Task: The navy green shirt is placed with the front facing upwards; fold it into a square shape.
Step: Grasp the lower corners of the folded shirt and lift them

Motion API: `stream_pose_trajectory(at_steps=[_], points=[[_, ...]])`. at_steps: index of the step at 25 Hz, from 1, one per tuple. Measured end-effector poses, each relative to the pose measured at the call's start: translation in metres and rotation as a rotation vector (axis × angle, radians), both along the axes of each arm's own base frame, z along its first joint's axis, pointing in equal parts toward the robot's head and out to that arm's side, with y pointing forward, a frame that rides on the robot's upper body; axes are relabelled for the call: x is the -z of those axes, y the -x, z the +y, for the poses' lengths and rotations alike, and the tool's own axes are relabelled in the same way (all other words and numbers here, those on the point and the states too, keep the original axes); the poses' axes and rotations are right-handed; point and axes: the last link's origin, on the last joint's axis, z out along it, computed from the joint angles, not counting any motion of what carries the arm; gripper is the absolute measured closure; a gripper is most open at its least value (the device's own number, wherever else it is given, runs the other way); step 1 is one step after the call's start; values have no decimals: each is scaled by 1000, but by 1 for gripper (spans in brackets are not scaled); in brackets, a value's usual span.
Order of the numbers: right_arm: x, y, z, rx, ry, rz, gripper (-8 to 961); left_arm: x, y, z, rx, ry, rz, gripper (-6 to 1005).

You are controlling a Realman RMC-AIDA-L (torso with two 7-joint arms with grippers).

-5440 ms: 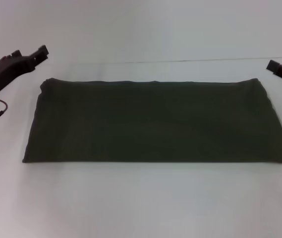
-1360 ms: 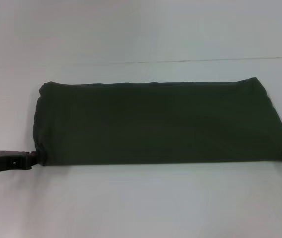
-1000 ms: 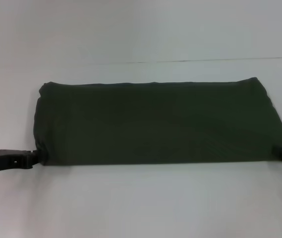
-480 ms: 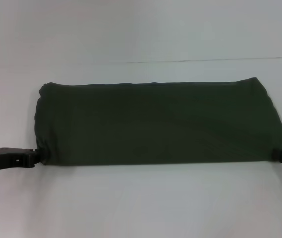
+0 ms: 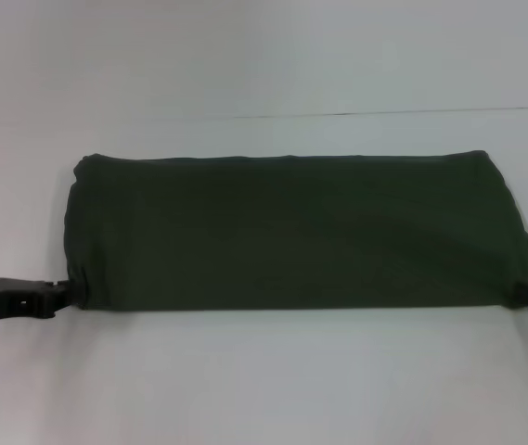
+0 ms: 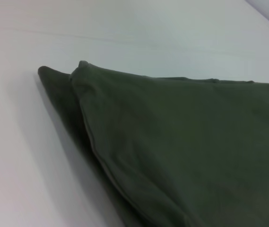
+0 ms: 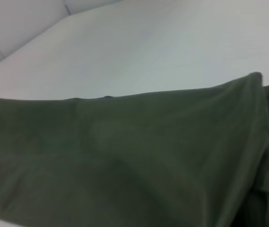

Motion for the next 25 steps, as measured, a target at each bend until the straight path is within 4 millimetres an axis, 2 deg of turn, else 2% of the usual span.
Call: stream_pose_trajectory(at_steps=[2,16,25], points=[[0,0,-2,-11,6,2,938,-2,1,-4,11,4,8,921],[9,6,-3,-33,25,7,928,-10,13,-17,20,-13,35,934],[11,6,-3,-36,31,5,922,-8,9,-13,26,-13,30,933]])
